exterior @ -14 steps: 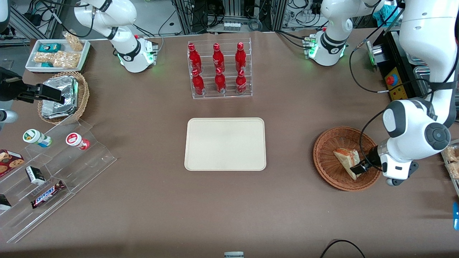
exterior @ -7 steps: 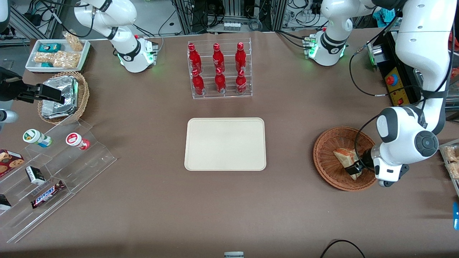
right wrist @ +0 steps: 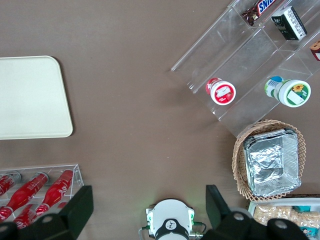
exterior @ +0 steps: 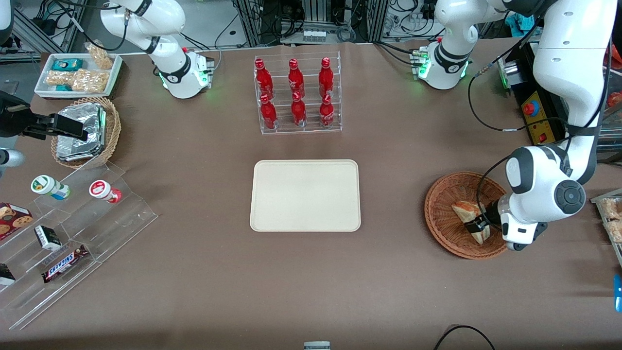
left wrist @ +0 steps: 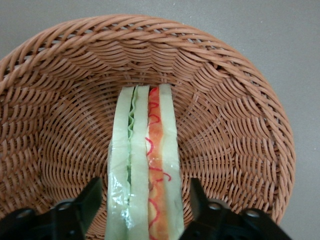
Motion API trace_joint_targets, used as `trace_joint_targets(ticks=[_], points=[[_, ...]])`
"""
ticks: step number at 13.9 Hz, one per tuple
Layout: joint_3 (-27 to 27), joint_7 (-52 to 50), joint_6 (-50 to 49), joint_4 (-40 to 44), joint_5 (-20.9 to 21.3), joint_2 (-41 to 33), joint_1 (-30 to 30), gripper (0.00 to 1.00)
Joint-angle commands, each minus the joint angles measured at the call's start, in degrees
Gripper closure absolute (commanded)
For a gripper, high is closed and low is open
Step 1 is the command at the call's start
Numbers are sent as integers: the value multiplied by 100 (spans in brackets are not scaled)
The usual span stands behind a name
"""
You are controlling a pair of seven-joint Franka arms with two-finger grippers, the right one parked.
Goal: Place sandwich from basket to tray
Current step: 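Lift the sandwich out of the basket and carry it toward the tray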
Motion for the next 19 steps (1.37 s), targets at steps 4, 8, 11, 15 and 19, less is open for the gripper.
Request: trace_joint_targets(ticks=[4,8,11,15,19], points=[[10,23,-103,48,-2,-148,-16,68],[-51,23,-946,409,24,-543,-94,75],[-105,-56,-1534,409,16,-921,-637,75],[-148,23,-2020,470,16,-1081,-1498,75],[-175,-187,-1985,785,-220,-766,-2693,71]])
